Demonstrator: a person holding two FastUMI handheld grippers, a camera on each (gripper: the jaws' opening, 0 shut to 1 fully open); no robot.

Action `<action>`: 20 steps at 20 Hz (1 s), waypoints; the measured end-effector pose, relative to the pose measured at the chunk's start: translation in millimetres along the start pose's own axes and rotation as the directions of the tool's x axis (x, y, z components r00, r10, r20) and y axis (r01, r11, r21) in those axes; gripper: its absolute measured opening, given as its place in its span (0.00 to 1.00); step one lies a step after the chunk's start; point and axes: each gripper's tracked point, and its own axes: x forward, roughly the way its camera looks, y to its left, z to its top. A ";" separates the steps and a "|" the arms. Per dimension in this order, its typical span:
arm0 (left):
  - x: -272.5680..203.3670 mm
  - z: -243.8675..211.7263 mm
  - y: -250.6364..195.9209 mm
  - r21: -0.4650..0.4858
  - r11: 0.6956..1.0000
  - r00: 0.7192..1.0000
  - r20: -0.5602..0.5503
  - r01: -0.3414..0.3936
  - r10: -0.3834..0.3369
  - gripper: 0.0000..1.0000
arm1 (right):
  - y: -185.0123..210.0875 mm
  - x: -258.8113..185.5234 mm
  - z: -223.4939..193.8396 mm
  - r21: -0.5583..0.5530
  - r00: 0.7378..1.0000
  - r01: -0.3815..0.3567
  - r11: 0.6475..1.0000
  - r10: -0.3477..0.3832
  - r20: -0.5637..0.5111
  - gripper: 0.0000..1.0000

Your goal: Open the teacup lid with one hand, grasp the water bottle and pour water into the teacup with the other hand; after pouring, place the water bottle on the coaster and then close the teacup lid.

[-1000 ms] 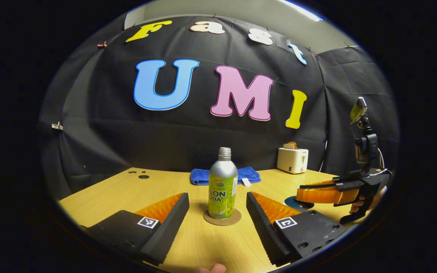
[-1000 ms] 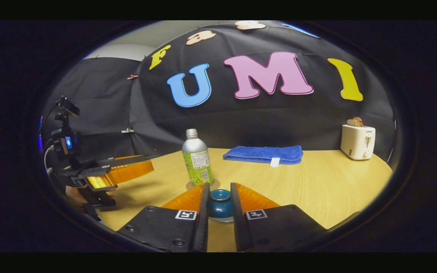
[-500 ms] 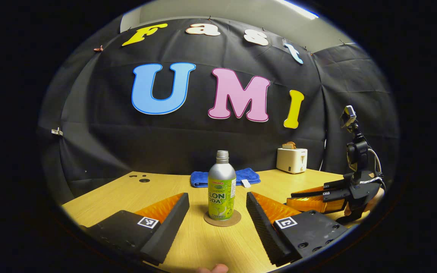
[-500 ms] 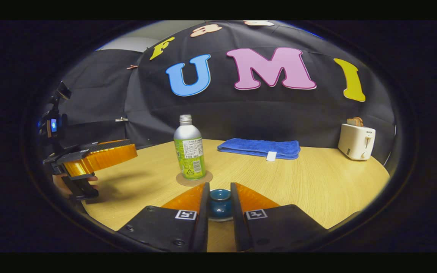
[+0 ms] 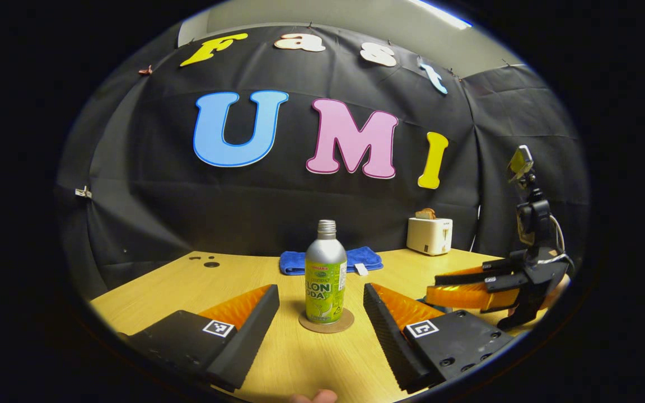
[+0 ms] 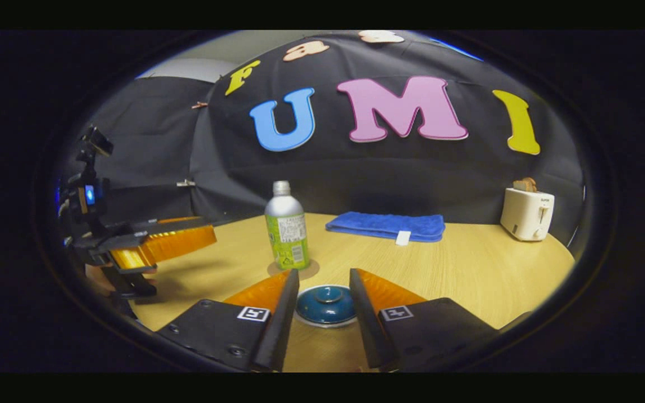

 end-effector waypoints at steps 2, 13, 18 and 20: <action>-3.3 6.8 1.5 0.011 1.000 1.000 0.019 -0.010 0.010 0.96 | -8.8 -16.1 26.0 -0.015 0.997 0.036 0.999 -0.035 0.066 0.72; -10.6 16.9 -7.5 0.020 1.000 0.999 0.050 -0.001 0.000 0.95 | -47.4 -75.5 72.4 0.035 0.959 0.141 0.989 -0.146 0.244 0.98; -11.0 14.5 -4.1 0.014 1.000 0.999 0.049 -0.001 0.001 0.95 | -42.1 -71.3 71.1 0.015 0.966 0.146 0.989 -0.146 0.215 0.98; -11.5 15.6 -2.8 0.019 1.000 0.999 0.050 -0.003 0.002 0.96 | -34.5 -70.4 70.9 -0.026 0.970 0.133 0.991 -0.125 0.208 0.98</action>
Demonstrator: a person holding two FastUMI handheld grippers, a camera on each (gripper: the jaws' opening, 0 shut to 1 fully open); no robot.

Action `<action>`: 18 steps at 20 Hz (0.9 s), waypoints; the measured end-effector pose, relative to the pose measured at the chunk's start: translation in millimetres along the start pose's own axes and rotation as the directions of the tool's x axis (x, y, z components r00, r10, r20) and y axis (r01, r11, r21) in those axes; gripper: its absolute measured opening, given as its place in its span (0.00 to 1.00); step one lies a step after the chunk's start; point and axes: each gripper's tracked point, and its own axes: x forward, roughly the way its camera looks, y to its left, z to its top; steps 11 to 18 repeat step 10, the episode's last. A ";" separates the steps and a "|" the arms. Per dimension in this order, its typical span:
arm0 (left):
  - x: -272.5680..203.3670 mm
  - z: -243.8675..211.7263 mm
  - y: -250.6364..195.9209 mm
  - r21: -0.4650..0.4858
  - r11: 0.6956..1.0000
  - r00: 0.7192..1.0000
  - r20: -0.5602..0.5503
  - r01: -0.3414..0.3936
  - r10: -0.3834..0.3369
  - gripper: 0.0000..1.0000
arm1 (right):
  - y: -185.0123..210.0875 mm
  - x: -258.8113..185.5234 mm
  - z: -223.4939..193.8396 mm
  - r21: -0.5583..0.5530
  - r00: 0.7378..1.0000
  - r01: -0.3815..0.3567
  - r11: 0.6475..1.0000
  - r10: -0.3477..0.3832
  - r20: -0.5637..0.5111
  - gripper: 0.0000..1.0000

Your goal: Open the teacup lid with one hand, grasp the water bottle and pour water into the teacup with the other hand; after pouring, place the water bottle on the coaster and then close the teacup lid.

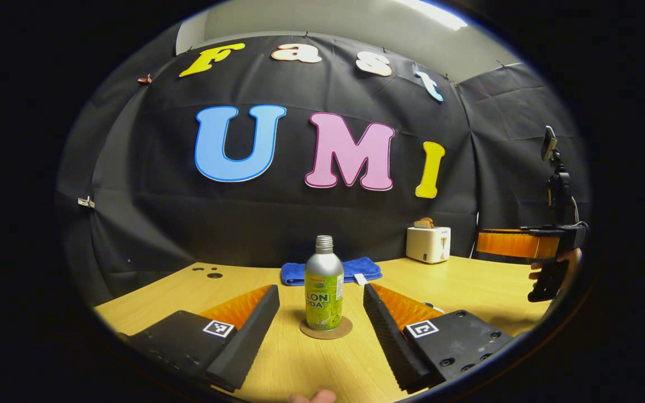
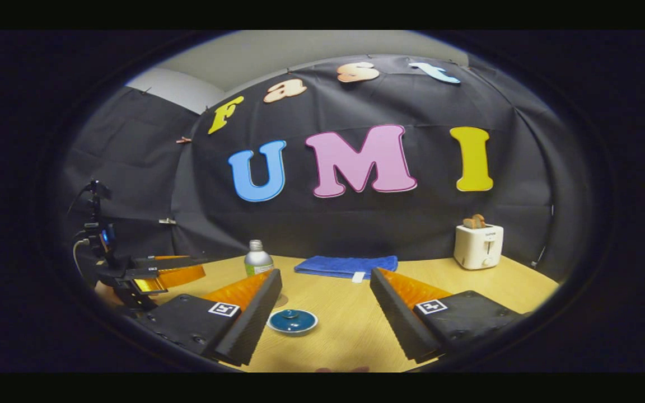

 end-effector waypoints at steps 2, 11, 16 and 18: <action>0.1 1.4 1.3 0.002 1.000 1.000 0.004 -0.004 0.004 0.95 | -0.7 -1.8 -1.2 -0.040 1.000 0.008 0.999 -0.007 0.008 0.98; -0.3 0.5 -0.9 0.006 1.000 1.000 0.003 0.003 -0.003 0.96 | 0.3 -3.7 -1.1 -0.048 1.000 0.001 0.999 -0.001 -0.001 0.98; -0.3 0.5 -0.9 0.006 1.000 1.000 0.003 0.003 -0.003 0.96 | 0.3 -3.7 -1.1 -0.048 1.000 0.001 0.999 -0.001 -0.001 0.98; -0.3 0.5 -0.9 0.006 1.000 1.000 0.003 0.003 -0.003 0.96 | 0.3 -3.7 -1.1 -0.048 1.000 0.001 0.999 -0.001 -0.001 0.98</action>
